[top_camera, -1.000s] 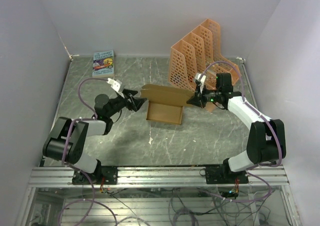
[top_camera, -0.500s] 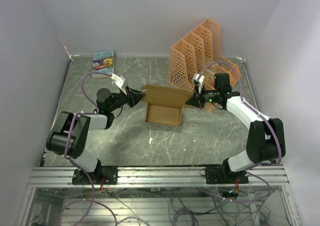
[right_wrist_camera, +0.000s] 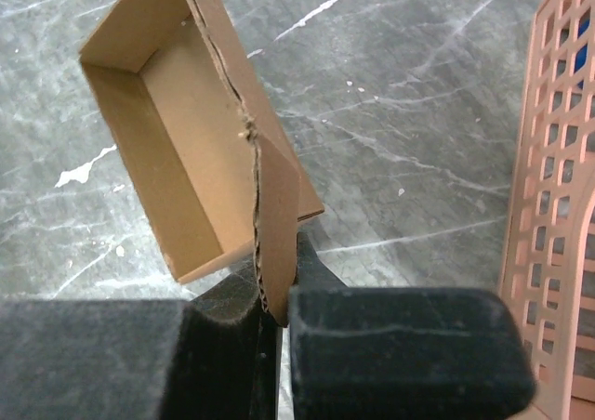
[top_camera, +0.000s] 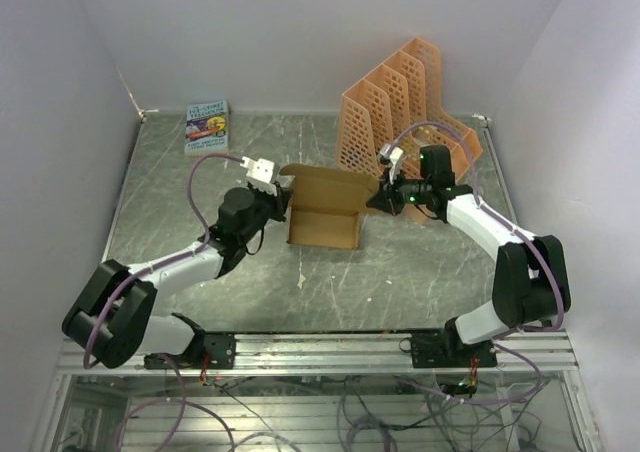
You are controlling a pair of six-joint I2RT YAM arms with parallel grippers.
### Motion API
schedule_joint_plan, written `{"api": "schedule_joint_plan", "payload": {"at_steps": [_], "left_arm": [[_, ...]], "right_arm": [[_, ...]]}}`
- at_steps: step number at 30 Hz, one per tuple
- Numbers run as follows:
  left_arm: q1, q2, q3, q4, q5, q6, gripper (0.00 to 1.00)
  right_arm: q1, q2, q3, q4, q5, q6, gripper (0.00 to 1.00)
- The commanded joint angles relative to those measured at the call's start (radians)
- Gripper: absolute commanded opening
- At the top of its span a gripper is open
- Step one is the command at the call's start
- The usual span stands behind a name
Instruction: Fold the paper box
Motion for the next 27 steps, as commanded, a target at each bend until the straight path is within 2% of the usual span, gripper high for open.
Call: {"api": "schedule_joint_plan", "payload": {"at_steps": [1, 9, 13, 15, 18, 21, 24, 27], "left_arm": [[-0.106, -0.003, 0.029, -0.033, -0.207, -0.085, 0.07], [-0.148, 0.049, 0.048, -0.042, -0.242, -0.155, 0.15], [-0.162, 0.048, 0.044, -0.052, -0.280, -0.177, 0.07], [-0.173, 0.043, 0.045, -0.072, -0.319, -0.185, 0.07], [-0.197, 0.036, 0.049, -0.098, -0.383, -0.191, 0.07], [-0.221, 0.032, 0.050, -0.097, -0.430, -0.175, 0.07], [-0.230, 0.038, 0.066, -0.113, -0.441, -0.141, 0.07], [-0.232, 0.038, 0.078, -0.132, -0.441, -0.102, 0.07]], "right_arm": [[0.048, -0.014, -0.017, 0.085, 0.039, 0.087, 0.00], [0.064, -0.016, -0.027, 0.106, 0.046, 0.112, 0.00], [0.064, -0.013, -0.029, 0.110, 0.040, 0.139, 0.00], [0.068, -0.015, -0.032, 0.115, 0.045, 0.162, 0.00], [0.082, -0.029, -0.043, 0.124, 0.071, 0.184, 0.10], [0.094, -0.037, -0.051, 0.125, 0.056, 0.191, 0.24], [0.092, -0.045, -0.051, 0.122, -0.004, 0.184, 0.31], [0.070, -0.040, -0.053, 0.129, -0.142, 0.187, 0.41]]}}
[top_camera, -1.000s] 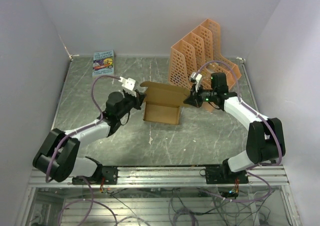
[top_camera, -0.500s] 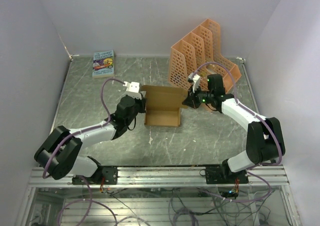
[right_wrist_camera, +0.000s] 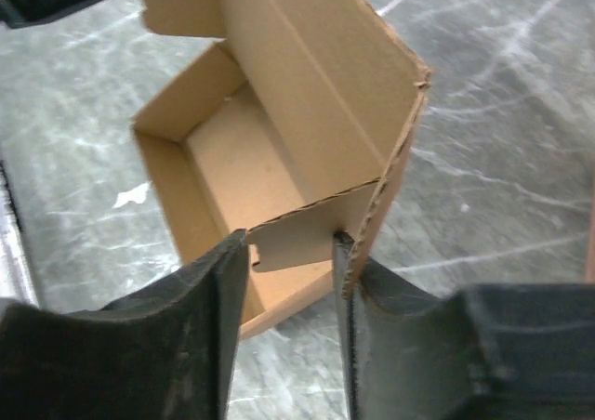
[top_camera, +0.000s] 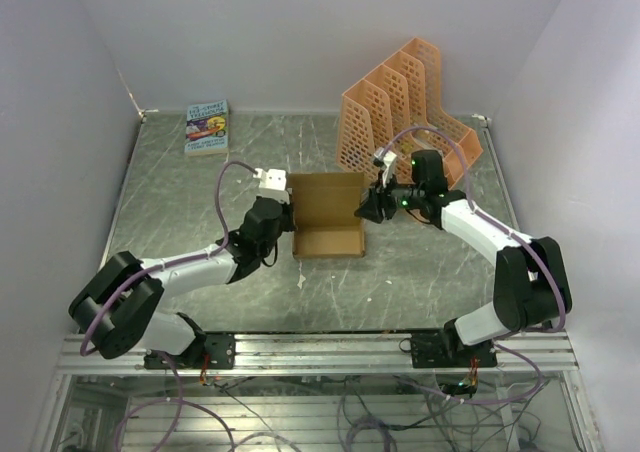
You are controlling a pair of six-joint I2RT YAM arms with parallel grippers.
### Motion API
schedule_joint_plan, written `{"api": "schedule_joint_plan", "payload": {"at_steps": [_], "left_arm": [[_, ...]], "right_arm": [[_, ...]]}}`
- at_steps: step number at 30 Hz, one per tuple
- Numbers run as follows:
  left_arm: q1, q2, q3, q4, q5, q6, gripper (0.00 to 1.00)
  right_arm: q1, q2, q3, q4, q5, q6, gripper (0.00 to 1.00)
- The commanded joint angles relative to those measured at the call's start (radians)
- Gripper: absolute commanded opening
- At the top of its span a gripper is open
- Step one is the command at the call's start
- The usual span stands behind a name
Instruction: Fold the paper box
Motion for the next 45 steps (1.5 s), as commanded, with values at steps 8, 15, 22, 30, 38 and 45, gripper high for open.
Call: {"api": "schedule_joint_plan", "payload": {"at_steps": [8, 15, 22, 30, 38, 45], "left_arm": [[-0.025, -0.028, 0.044, 0.029, 0.039, 0.123, 0.07], [-0.023, -0.030, 0.042, 0.018, 0.060, 0.178, 0.07], [-0.019, -0.062, 0.033, -0.003, 0.073, 0.274, 0.07], [0.025, -0.124, 0.014, -0.012, 0.161, 0.402, 0.07], [0.057, -0.215, -0.025, -0.017, 0.284, 0.522, 0.07], [0.064, -0.383, -0.108, 0.058, 0.409, 0.620, 0.07]], "right_arm": [[-0.086, 0.073, -0.005, 0.099, -0.434, 0.076, 0.72], [-0.136, 0.095, -0.002, 0.113, -0.613, 0.059, 0.78], [-0.213, 0.104, 0.187, -0.520, -0.583, -0.575, 0.80], [-0.424, 0.246, 0.392, -1.271, -0.624, -1.415, 0.81], [-0.471, 0.175, 0.353, -0.888, -0.506, -1.068, 1.00], [-0.448, -0.110, 0.086, -0.136, -0.342, -0.672, 1.00]]}}
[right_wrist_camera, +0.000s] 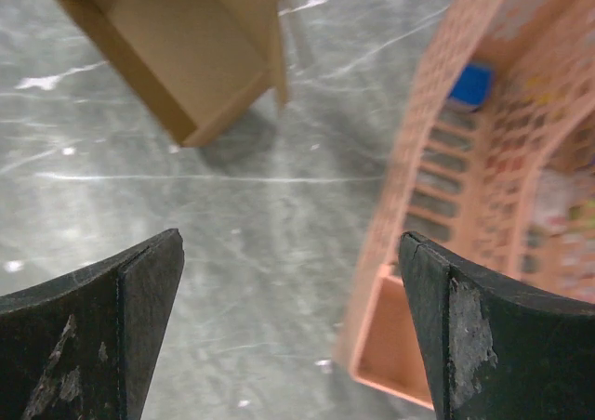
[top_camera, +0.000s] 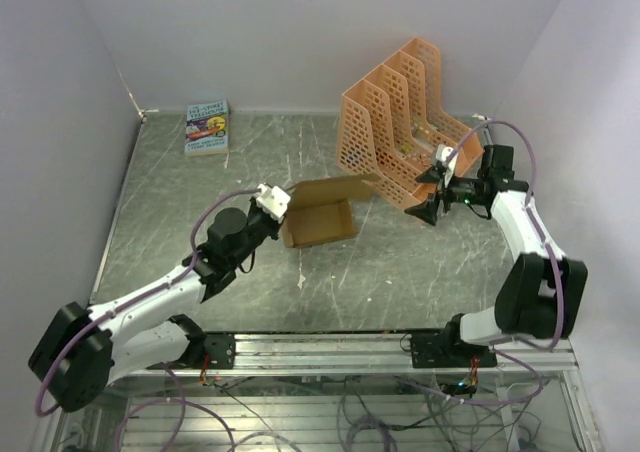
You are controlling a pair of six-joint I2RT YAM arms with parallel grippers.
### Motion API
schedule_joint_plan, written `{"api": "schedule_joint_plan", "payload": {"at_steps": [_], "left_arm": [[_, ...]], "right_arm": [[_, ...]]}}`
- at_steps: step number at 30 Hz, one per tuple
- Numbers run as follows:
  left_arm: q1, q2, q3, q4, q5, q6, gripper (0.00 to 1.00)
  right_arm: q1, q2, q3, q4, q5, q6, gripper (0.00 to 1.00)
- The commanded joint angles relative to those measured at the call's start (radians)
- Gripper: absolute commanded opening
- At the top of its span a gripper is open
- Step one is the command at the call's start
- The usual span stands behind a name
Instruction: Fold the paper box
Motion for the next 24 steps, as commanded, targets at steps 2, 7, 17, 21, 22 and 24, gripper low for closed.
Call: {"api": "schedule_joint_plan", "payload": {"at_steps": [2, 7, 17, 21, 22, 24], "left_arm": [[0.013, -0.109, -0.017, 0.056, 0.138, 0.091, 0.07], [0.033, -0.166, 0.000, 0.016, 0.244, 0.072, 0.07], [0.088, -0.199, 0.016, 0.017, 0.338, 0.002, 0.07], [0.103, -0.184, 0.037, -0.003, 0.328, -0.023, 0.07], [0.106, -0.180, 0.036, 0.003, 0.327, -0.030, 0.07], [0.110, -0.171, 0.030, 0.023, 0.328, -0.043, 0.07]], "right_arm": [[0.006, -0.101, -0.118, 0.518, 0.025, 0.108, 1.00], [0.009, 0.050, 0.025, 0.479, -0.040, 0.089, 0.90], [0.144, 0.012, 0.068, 0.227, -0.179, -0.074, 0.66], [0.176, -0.027, 0.073, -0.066, -0.198, -0.315, 0.71], [0.176, -0.028, 0.074, -0.142, -0.202, -0.399, 0.74], [0.177, -0.024, 0.074, -0.257, -0.203, -0.525, 0.76]]}}
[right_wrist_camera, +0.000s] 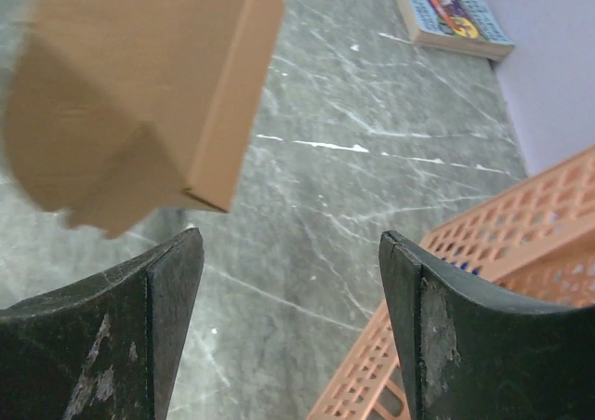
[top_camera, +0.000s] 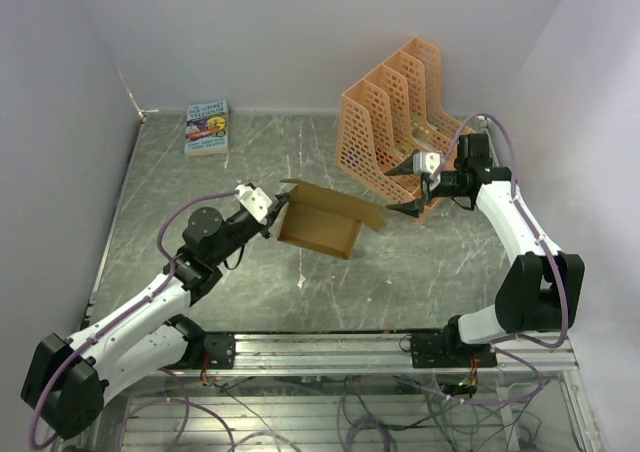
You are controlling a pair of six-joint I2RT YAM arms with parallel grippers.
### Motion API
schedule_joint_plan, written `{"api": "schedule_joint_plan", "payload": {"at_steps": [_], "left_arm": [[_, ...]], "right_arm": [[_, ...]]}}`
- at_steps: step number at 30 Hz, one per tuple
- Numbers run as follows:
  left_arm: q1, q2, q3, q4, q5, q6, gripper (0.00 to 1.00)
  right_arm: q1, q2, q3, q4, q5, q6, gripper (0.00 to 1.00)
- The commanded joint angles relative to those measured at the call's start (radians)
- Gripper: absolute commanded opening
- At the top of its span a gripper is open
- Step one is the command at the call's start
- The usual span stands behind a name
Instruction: Fold the paper box
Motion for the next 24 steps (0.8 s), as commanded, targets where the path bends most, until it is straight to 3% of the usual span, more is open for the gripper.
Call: {"api": "schedule_joint_plan", "payload": {"at_steps": [1, 4, 9, 15, 19, 24], "left_arm": [[0.015, 0.012, 0.027, 0.053, 0.034, -0.049, 0.07], [0.019, 0.032, 0.025, 0.078, 0.045, -0.067, 0.07], [0.018, 0.082, 0.021, 0.116, 0.074, -0.090, 0.07], [0.020, 0.151, 0.019, 0.169, 0.078, -0.106, 0.07], [0.020, 0.201, 0.036, 0.160, 0.023, -0.105, 0.07], [0.020, 0.238, 0.041, 0.161, -0.061, -0.094, 0.07]], "right_arm": [[0.006, -0.002, -0.002, -0.359, -0.050, -0.358, 0.77], [0.030, 0.018, -0.013, -0.403, -0.050, -0.404, 0.76], [0.077, 0.001, -0.055, -0.201, -0.021, -0.194, 0.69], [0.129, -0.070, -0.140, 0.024, 0.014, 0.015, 0.68], [0.130, -0.039, -0.114, -0.123, 0.008, -0.090, 0.66], [0.129, 0.031, -0.073, -0.401, 0.029, -0.362, 0.70]]}}
